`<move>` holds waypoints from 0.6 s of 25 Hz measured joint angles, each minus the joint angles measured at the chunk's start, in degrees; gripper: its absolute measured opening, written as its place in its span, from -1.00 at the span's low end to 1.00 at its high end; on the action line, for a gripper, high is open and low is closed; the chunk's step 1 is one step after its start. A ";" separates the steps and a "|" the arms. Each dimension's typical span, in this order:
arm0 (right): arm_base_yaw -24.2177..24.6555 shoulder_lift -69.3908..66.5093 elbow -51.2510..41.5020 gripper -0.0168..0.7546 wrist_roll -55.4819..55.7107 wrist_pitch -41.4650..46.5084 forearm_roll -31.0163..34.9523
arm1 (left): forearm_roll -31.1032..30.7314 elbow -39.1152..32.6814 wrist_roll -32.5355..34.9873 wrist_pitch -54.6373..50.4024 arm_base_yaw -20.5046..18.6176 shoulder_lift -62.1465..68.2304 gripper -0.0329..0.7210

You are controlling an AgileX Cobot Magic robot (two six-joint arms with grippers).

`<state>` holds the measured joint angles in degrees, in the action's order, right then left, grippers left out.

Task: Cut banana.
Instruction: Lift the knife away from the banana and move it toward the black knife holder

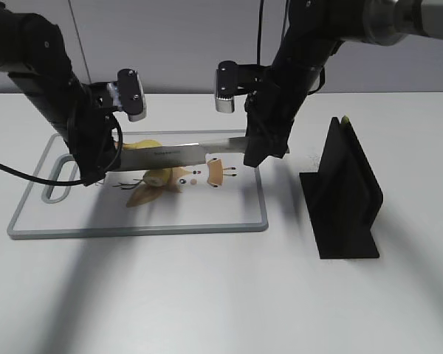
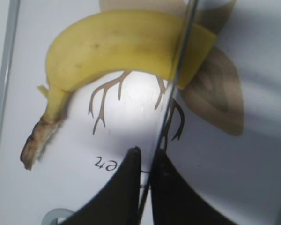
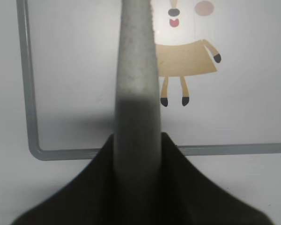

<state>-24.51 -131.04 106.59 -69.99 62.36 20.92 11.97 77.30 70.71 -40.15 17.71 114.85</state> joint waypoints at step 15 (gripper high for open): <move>0.15 -6.19 0.99 -0.46 -1.68 0.05 1.41 | -0.60 -7.27 0.40 12.43 0.00 1.79 -0.83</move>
<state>-24.36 -137.23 107.58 -71.67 62.40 22.34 11.38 70.04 71.11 -27.72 17.71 116.64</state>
